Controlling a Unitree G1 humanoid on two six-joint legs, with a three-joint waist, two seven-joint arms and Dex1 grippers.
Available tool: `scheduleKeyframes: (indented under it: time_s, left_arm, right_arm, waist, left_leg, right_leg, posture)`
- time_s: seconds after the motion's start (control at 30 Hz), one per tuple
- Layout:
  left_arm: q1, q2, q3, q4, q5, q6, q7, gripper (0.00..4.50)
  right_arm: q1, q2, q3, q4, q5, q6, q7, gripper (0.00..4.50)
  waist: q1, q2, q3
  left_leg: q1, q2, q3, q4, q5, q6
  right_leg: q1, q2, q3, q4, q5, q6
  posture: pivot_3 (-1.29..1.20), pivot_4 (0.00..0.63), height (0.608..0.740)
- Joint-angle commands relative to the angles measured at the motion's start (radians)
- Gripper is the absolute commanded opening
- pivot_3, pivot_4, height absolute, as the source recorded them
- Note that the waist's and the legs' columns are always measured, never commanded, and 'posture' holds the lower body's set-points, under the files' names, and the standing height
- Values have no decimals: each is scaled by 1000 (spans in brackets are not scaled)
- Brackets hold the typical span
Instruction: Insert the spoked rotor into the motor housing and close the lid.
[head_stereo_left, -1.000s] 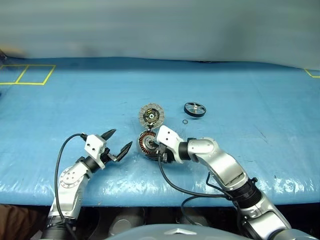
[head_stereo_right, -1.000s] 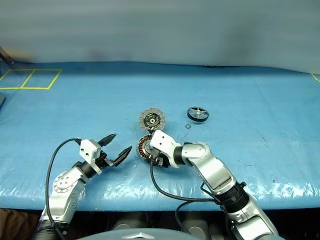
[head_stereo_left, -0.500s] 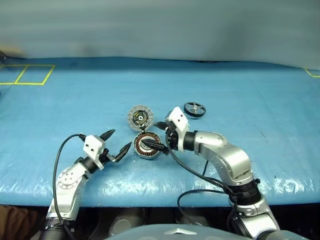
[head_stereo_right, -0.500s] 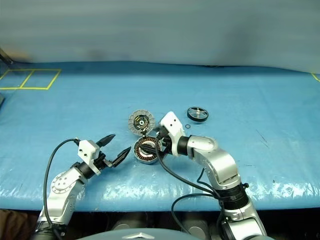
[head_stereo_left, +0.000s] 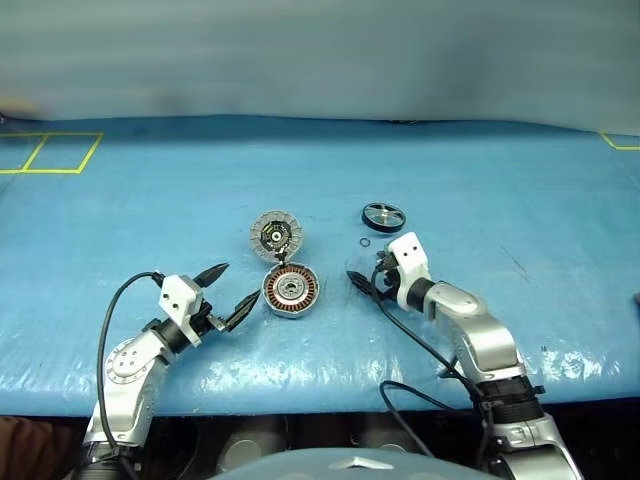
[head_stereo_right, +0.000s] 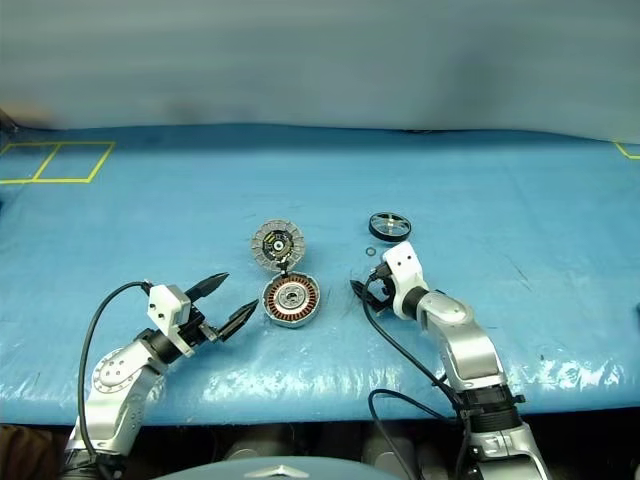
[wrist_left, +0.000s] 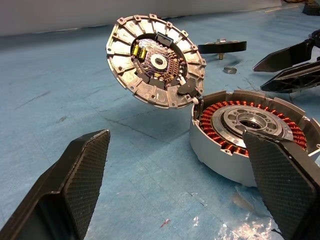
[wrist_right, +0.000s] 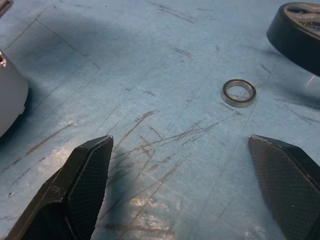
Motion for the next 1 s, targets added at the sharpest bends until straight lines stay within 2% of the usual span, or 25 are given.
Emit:
scheduleKeyframes:
  time_s: [0.03, 0.37, 1.0]
  left_arm:
    - [-8, 4, 14, -44, -7, -20, -2, 4500]
    - [-6, -6, 9, -44, 9, -29, 10, 4500]
    - [-6, -6, 0, -41, 17, -32, 19, 4500]
  right_arm:
    - [-48, 13, -18, 74, -20, -80, -29, 4487]
    - [-158, 49, -15, 325, -72, -231, -72, 4487]
    - [-158, 61, -18, 338, -72, -243, -74, 4487]
  waist:
    - [0, 0, 0]
    - [0, 0, 0]
    - [-1, 0, 0]
  left_leg:
    - [0, 0, 0, 0, 0, 0]
    - [7, 1, 0, -2, 0, 1]
    - [8, 2, 1, -3, -1, 1]
  right_leg:
    - [0, 1, 0, 0, 0, 0]
    - [2, 3, 3, 0, 1, -1]
    - [3, 4, 6, 0, 1, -1]
  posture:
    - [0, 150, 740]
    - [0, 150, 740]
    - [0, 150, 740]
